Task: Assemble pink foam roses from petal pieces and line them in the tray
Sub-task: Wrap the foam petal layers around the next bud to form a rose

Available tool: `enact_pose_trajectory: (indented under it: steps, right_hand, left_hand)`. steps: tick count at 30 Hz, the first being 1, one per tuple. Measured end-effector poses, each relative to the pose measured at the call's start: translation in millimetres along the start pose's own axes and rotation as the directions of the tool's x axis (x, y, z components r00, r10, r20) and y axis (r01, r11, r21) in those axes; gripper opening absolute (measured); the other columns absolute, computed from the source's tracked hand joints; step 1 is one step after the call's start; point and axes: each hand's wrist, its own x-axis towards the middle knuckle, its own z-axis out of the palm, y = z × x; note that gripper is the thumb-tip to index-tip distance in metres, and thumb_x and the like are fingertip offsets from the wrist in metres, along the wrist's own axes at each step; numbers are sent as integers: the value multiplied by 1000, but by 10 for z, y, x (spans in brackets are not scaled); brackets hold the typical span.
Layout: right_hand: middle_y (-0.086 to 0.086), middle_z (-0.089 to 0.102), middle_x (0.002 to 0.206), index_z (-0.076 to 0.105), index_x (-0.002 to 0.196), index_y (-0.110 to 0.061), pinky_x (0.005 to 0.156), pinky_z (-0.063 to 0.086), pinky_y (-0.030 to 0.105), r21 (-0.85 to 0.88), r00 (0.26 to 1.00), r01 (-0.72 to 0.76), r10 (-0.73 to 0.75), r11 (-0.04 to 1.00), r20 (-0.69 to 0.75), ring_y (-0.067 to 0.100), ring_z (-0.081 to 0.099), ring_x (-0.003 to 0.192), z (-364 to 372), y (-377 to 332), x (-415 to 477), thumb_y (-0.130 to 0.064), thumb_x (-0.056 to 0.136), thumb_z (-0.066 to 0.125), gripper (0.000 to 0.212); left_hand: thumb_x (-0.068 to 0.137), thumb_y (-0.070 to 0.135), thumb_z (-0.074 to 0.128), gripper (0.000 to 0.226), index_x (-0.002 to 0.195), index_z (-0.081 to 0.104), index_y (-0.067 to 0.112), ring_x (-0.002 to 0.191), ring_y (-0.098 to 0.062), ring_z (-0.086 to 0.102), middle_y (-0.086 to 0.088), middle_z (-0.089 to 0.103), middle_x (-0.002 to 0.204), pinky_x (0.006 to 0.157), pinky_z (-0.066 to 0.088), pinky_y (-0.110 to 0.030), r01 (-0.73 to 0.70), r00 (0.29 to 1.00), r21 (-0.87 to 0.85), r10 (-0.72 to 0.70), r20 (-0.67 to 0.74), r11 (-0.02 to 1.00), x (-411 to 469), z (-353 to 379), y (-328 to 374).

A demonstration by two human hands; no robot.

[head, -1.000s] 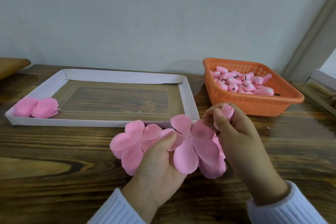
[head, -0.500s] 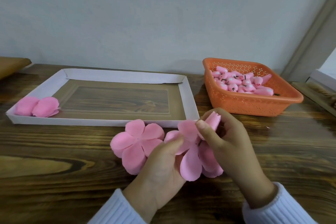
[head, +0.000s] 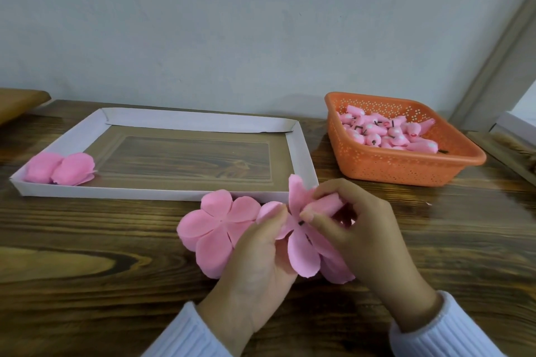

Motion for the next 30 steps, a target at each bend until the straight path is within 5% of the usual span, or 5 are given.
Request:
enact_pose_trajectory:
  steps: [9, 14, 18, 20, 30]
  right_hand:
    - [-29, 63, 91, 68, 93, -36, 78, 40, 5, -76, 988, 153, -154, 985, -1, -7, 58, 91, 87, 44, -26, -9, 74, 81, 35]
    - [-5, 67, 79, 68, 84, -35, 61, 43, 15, 105, 999, -15, 20, 994, -47, 7, 58, 74, 170, 21, -94, -19, 70, 66, 22]
    - [6, 62, 59, 73, 94, -31, 40, 33, 13, 438, 995, -102, 91, 893, 46, 5, 44, 42, 187, -36, -131, -10, 74, 63, 31]
    - [10, 56, 53, 75, 95, -24, 39, 33, 13, 512, 992, -118, 73, 851, 107, 6, 43, 39, 188, -45, -143, -2, 73, 58, 36]
    - [-3, 75, 86, 69, 100, -4, 60, 53, 18, 684, 978, -155, 11, 713, 210, 9, 70, 73, 302, -79, -184, 5, 67, 76, 35]
  left_hand:
    - [87, 56, 49, 59, 135, 51, 20, 127, -22, 52, -5, 59, 133, 101, 44, -38, -275, 952, 396, 306, -15, 876, -65, 47, 23]
    - [93, 59, 38, 43, 130, 45, 38, 135, 2, 32, 17, 38, 148, 112, 26, -22, -404, 879, 808, 425, 214, 428, -26, -70, 101]
    - [100, 50, 32, 49, 147, 23, 42, 136, -25, 41, 8, 33, 154, 109, 37, -34, -699, 567, 684, 743, 355, 207, -118, 97, 46]
    - [99, 41, 44, 46, 143, 30, 37, 126, -26, 53, 2, 52, 140, 100, 45, -32, -725, 485, 649, 840, 243, 230, -142, 75, 89]
    - [66, 30, 71, 26, 91, 69, 36, 74, -13, 67, 2, 68, 68, 62, 54, -24, -513, 799, 557, 601, 31, 653, -83, 73, 223]
